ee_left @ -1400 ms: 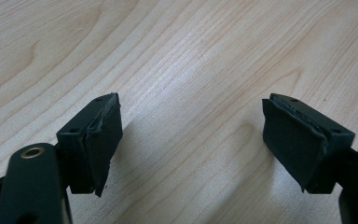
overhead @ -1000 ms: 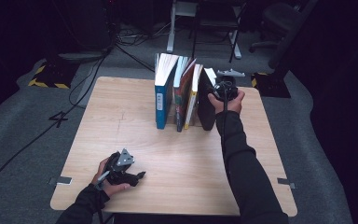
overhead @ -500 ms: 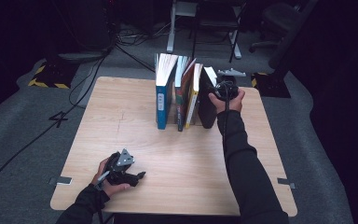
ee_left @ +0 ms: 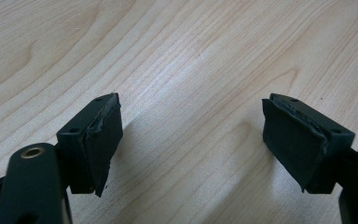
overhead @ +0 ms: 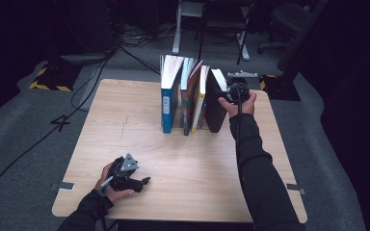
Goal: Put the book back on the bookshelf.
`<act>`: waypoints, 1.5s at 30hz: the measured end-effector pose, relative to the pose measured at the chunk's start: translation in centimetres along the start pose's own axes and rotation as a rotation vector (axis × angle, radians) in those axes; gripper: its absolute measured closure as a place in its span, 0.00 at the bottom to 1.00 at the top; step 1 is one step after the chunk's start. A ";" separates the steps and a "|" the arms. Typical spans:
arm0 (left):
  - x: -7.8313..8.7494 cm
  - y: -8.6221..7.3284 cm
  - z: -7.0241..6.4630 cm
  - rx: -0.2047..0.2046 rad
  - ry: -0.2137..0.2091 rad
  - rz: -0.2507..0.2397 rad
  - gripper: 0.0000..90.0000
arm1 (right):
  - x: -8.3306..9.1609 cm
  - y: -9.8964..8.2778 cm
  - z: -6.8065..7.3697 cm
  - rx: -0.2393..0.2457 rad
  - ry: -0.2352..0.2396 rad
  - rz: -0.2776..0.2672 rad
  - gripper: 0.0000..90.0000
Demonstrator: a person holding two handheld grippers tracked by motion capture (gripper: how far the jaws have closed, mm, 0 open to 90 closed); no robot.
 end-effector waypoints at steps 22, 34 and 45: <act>0.0 0.0 0.0 -0.004 -0.003 0.000 0.23 | 1.9 -2.0 0.2 0.074 0.062 0.060 0.49; 0.0 0.0 0.0 -0.004 -0.004 0.000 0.23 | 3.5 -3.7 0.0 0.160 0.111 0.079 0.45; 0.0 0.0 0.0 -0.005 -0.004 0.001 0.23 | 5.4 -5.8 0.7 0.270 0.172 0.093 0.40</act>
Point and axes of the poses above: each handheld gripper's, and its own axes: x roughly backward along the jaws, y roughly out of its top, z roughly to its left, the point moved 8 cm from there along -x, roughly forward along the jaws
